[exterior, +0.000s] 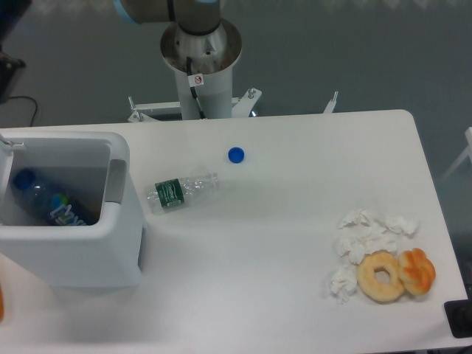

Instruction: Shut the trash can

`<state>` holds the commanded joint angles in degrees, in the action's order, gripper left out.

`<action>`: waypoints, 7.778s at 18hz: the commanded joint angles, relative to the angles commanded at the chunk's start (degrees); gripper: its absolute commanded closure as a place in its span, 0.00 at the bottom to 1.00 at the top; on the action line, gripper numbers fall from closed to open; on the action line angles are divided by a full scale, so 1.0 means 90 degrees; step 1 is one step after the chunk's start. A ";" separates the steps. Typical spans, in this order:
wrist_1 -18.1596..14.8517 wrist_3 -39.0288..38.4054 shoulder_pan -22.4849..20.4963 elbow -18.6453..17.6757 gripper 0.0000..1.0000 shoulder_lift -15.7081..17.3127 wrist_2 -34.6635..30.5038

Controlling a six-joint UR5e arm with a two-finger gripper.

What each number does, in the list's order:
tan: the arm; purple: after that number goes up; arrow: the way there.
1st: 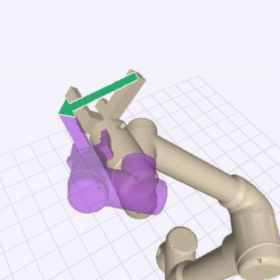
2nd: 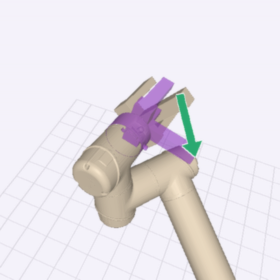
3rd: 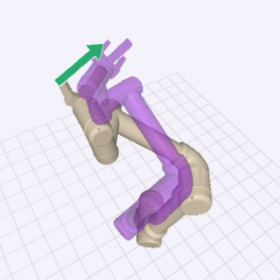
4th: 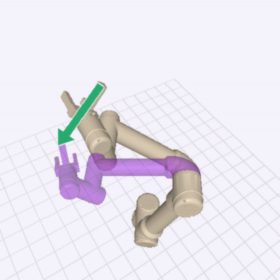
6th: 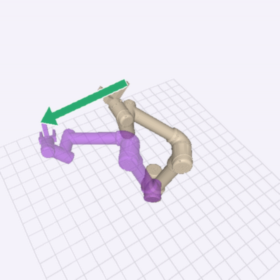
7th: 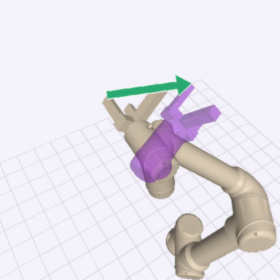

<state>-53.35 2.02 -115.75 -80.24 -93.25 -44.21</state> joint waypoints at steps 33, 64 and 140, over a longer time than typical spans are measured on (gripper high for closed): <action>0.0137 0.0166 0.1084 -0.0156 0.00 -0.0478 -0.0087; 0.0127 0.1298 -0.0429 -0.1015 0.00 -0.0225 -0.0293; 0.0107 0.1641 -0.1688 -0.1680 0.00 0.0117 -0.0400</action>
<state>-52.38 16.79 -130.95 -95.36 -92.20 -47.81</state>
